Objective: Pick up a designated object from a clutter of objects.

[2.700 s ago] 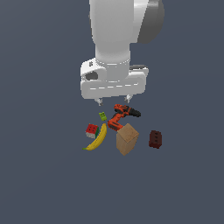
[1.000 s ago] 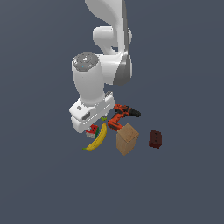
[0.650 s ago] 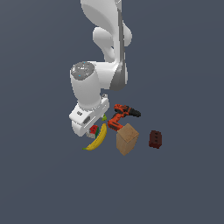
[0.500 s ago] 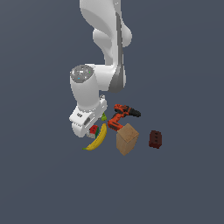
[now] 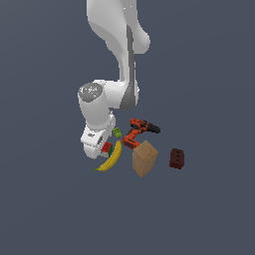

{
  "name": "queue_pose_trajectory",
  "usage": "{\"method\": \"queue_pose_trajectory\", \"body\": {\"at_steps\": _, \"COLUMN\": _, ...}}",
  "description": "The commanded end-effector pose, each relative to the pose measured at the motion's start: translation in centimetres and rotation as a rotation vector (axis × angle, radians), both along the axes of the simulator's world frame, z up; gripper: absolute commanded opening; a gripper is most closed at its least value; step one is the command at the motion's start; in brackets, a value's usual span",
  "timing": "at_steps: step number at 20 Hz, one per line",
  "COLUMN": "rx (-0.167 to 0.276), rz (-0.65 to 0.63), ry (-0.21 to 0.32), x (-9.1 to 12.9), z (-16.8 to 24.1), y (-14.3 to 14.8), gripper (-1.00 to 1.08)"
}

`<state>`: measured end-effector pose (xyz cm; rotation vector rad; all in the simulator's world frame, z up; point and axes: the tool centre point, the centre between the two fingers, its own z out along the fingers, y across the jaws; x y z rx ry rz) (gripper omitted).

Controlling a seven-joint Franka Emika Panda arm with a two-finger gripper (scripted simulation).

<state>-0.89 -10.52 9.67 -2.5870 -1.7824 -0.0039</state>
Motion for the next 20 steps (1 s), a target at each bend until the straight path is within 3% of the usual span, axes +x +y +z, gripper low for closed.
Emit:
{"method": "queue_pose_trajectory", "body": {"at_steps": 1, "rx": -0.001, "rz": 0.031, "ry": 0.0, "x": -0.2, "z": -0.5, "y": -0.3, "gripper": 1.0}}
{"method": "queue_pose_trajectory", "body": {"at_steps": 20, "rx": -0.001, "rz": 0.074, "ry": 0.002, "x": -0.7, "z": -3.7, "y": -0.6, "gripper": 1.0}}
